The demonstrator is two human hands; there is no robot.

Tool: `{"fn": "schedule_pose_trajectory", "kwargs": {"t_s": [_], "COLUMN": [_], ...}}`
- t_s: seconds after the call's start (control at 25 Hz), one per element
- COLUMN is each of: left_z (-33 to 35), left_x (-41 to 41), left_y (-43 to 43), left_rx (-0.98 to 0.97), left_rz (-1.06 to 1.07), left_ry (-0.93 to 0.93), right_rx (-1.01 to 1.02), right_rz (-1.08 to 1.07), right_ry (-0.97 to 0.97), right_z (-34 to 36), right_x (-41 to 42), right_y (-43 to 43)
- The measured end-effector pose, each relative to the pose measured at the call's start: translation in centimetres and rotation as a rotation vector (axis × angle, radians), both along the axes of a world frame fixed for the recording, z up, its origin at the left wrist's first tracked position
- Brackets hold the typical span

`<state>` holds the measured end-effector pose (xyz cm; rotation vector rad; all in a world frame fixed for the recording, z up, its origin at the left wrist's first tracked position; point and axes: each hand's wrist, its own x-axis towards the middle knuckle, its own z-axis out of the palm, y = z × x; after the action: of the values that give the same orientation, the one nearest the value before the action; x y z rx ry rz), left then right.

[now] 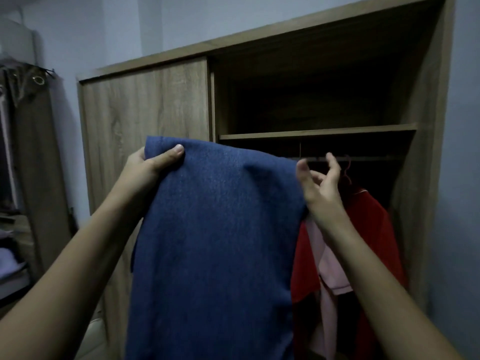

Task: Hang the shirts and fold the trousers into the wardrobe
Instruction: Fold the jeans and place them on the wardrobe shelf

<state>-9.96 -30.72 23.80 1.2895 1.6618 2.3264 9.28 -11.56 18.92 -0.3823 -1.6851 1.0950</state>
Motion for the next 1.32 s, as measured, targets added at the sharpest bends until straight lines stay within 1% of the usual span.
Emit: {"fn": "schedule_pose_trajectory", "kwargs": {"t_s": [0.08, 0.16, 0.24, 0.32, 0.4, 0.48, 0.56, 0.64, 0.72, 0.8, 0.88, 0.96, 1.04, 1.12, 1.24, 1.28, 1.32], "left_z": [0.0, 0.1, 0.4, 0.4, -0.2, -0.7, -1.2, -1.9, -2.7, -3.6, -4.3, -5.2, -6.5, -7.6, -7.3, -7.0, -6.6], "left_x": [0.4, 0.5, 0.0, -0.8, -1.0, -1.0, -1.0, -1.2, -1.3, -1.5, -2.0, -2.5, -3.2, -3.4, -3.2, -3.1, -2.7], "left_y": [0.1, -0.1, -1.0, -1.5, -1.4, -0.9, -0.4, 0.2, 1.0, 1.8, 2.7, 3.2, 3.5, 3.5, 4.1, 4.5, 4.8], "left_rx": [0.041, 0.023, -0.036, -0.08, -0.054, -0.009, -0.009, -0.012, 0.035, 0.036, 0.014, 0.041, 0.066, 0.024, -0.137, -0.193, -0.211], "left_rz": [-0.025, -0.099, -0.144, -0.08, 0.027, 0.108, 0.107, 0.105, 0.159, 0.188, 0.129, -0.014, -0.187, -0.276, -0.217, -0.167, -0.122], "left_ry": [-0.04, -0.034, 0.026, 0.073, 0.067, 0.07, 0.06, 0.013, -0.027, 0.007, 0.017, -0.037, -0.035, 0.005, 0.087, 0.087, 0.057], "right_rx": [0.091, 0.135, 0.209, 0.262, 0.325, 0.293, 0.219, 0.178, 0.203, 0.247, 0.306, 0.357, 0.368, 0.384, 0.44, 0.46, 0.471], "right_rz": [0.059, 0.047, -0.001, -0.034, -0.125, -0.179, -0.225, -0.165, -0.106, -0.152, -0.243, -0.333, -0.365, -0.379, -0.371, -0.366, -0.371], "right_ry": [-0.006, 0.109, 0.185, 0.156, 0.068, 0.038, 0.007, -0.039, -0.044, 0.033, 0.097, 0.115, 0.149, 0.171, 0.138, 0.117, 0.098], "right_z": [-1.0, -1.4, -0.7, 0.5, 0.9, 0.7, 0.4, 0.0, -0.7, -1.0, -0.4, 0.5, 1.3, 2.0, 2.7, 2.9, 3.0], "right_x": [-0.9, -2.2, -2.7, -2.4, -2.5, -3.0, -3.4, -3.4, -3.1, -3.0, -2.9, -2.9, -2.8, -2.6, -1.9, -1.7, -1.7], "right_y": [-0.7, -0.1, 0.4, 0.2, 0.2, 0.5, 0.9, 1.1, 0.8, 0.3, 0.0, -0.4, -0.6, -0.4, 0.0, 0.0, -0.1]}}
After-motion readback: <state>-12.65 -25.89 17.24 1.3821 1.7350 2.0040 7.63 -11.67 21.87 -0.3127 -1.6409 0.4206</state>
